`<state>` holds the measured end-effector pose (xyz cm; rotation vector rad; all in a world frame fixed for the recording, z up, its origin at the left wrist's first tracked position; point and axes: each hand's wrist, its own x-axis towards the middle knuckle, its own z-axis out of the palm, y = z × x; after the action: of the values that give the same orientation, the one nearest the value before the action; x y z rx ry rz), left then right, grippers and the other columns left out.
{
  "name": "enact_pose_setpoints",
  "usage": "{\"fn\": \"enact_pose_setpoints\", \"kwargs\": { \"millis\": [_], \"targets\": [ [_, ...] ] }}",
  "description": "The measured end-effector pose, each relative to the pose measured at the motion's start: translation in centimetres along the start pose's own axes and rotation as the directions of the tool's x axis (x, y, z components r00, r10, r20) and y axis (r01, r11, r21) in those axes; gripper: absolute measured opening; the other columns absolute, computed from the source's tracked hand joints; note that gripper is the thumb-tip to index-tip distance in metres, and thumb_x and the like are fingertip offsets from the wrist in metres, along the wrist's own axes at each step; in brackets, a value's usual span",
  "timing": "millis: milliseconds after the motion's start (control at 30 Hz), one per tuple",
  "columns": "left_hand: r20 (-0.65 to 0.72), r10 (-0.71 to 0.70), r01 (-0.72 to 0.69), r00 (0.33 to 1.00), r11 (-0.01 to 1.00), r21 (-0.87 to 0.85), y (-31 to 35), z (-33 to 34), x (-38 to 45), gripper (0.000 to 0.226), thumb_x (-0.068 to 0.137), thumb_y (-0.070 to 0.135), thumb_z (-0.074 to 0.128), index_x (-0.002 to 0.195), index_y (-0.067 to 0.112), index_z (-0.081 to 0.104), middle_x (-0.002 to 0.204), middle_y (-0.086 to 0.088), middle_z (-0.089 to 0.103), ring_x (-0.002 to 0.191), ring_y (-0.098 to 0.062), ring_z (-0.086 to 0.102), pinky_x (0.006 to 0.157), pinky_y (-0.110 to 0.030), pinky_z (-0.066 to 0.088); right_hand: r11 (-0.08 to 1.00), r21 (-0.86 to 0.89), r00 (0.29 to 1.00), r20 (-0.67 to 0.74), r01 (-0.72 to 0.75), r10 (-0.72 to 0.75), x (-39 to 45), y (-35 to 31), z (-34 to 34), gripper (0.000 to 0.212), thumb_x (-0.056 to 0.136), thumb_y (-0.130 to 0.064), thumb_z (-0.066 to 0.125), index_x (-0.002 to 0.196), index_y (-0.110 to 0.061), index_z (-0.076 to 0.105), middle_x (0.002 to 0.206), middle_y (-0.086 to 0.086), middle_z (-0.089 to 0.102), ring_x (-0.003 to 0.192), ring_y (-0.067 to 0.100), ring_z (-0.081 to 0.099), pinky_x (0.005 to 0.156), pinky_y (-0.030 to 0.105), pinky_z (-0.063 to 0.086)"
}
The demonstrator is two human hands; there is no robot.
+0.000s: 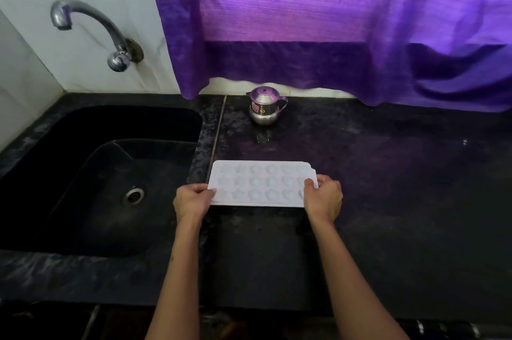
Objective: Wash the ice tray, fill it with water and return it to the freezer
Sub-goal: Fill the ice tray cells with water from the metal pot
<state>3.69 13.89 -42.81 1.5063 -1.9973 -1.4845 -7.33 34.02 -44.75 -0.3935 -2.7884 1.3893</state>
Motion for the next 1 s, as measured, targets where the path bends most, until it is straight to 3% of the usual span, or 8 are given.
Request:
{"fn": "enact_pose_setpoints", "kwargs": {
  "millis": [200,367,500,633,733,833,1000],
  "targets": [
    [-0.001,-0.003,0.003,1.0,0.993,0.119,0.4,0.2,-0.1,0.027,0.08,0.016,0.073,0.106,0.008,0.071,0.113,-0.011,0.068,0.105,-0.028,0.062,0.096,-0.039,0.05,0.997,-0.073,1.0,-0.001,0.027,-0.027,0.2,0.4,0.0,0.028,0.084,-0.026,0.058,0.107,-0.012,0.066,0.106,0.009,0.057,0.095,0.03,0.059,0.081,0.041,0.051],
    [-0.064,0.111,-0.091,0.992,0.96,0.264,2.9,-0.2,-1.0,0.041,0.083,0.028,0.07,0.119,0.009,0.064,0.117,-0.01,0.066,0.112,-0.03,0.059,0.092,-0.034,0.044,0.992,-0.074,0.99,-0.084,0.105,-0.111,1.2,-1.1,-0.6,0.043,0.087,-0.033,0.06,0.126,-0.014,0.058,0.122,0.008,0.055,0.115,0.028,0.049,0.099,0.04,0.038],
    [-0.026,0.266,-0.258,0.964,0.951,0.173,5.6,1.5,-0.4,0.041,0.086,0.031,0.067,0.119,0.009,0.063,0.116,-0.01,0.067,0.11,-0.028,0.06,0.094,-0.035,0.047,0.972,0.145,0.982,-0.071,0.186,-0.177,3.3,-4.3,-0.6,0.034,0.092,-0.032,0.057,0.119,-0.012,0.061,0.116,0.006,0.058,0.109,0.023,0.055,0.094,0.037,0.045],
    [0.053,0.379,-0.383,0.924,0.917,0.111,8.9,4.7,1.0,0.044,0.089,0.031,0.063,0.124,0.004,0.06,0.118,-0.013,0.067,0.112,-0.027,0.061,0.095,-0.03,0.044,0.939,0.307,0.984,0.039,0.156,-0.176,5.8,-8.8,0.4,0.029,0.096,-0.032,0.05,0.108,-0.011,0.065,0.104,0.005,0.066,0.099,0.02,0.061,0.081,0.026,0.043],
    [0.101,0.365,-0.368,0.925,0.93,0.003,11.4,7.6,2.0,0.042,0.094,0.031,0.057,0.123,0.002,0.06,0.115,-0.014,0.067,0.111,-0.028,0.06,0.091,-0.027,0.042,0.932,0.334,0.98,0.088,0.138,-0.176,7.5,-11.6,1.8,0.031,0.099,-0.032,0.046,0.109,-0.009,0.064,0.103,0.007,0.068,0.103,0.024,0.059,0.085,0.03,0.042],
    [0.14,0.276,-0.264,0.951,0.959,-0.099,13.0,10.1,3.2,0.04,0.097,0.031,0.049,0.124,0.003,0.058,0.118,-0.013,0.064,0.113,-0.028,0.057,0.093,-0.031,0.041,0.933,0.345,0.979,0.13,0.104,-0.158,9.2,-13.6,3.5,0.031,0.1,-0.03,0.044,0.115,-0.008,0.061,0.111,0.01,0.067,0.111,0.027,0.057,0.089,0.031,0.041],
    [0.188,0.219,-0.203,0.958,0.974,-0.098,14.4,12.7,5.8,0.038,0.099,0.023,0.041,0.133,0.007,0.049,0.129,-0.013,0.058,0.117,-0.029,0.053,0.09,-0.03,0.039,0.96,0.269,0.966,0.217,0.082,-0.143,12.8,-15.1,6.1,0.045,0.099,-0.036,0.046,0.132,-0.007,0.048,0.133,0.014,0.053,0.123,0.029,0.049,0.099,0.034,0.039]
  ]
}}
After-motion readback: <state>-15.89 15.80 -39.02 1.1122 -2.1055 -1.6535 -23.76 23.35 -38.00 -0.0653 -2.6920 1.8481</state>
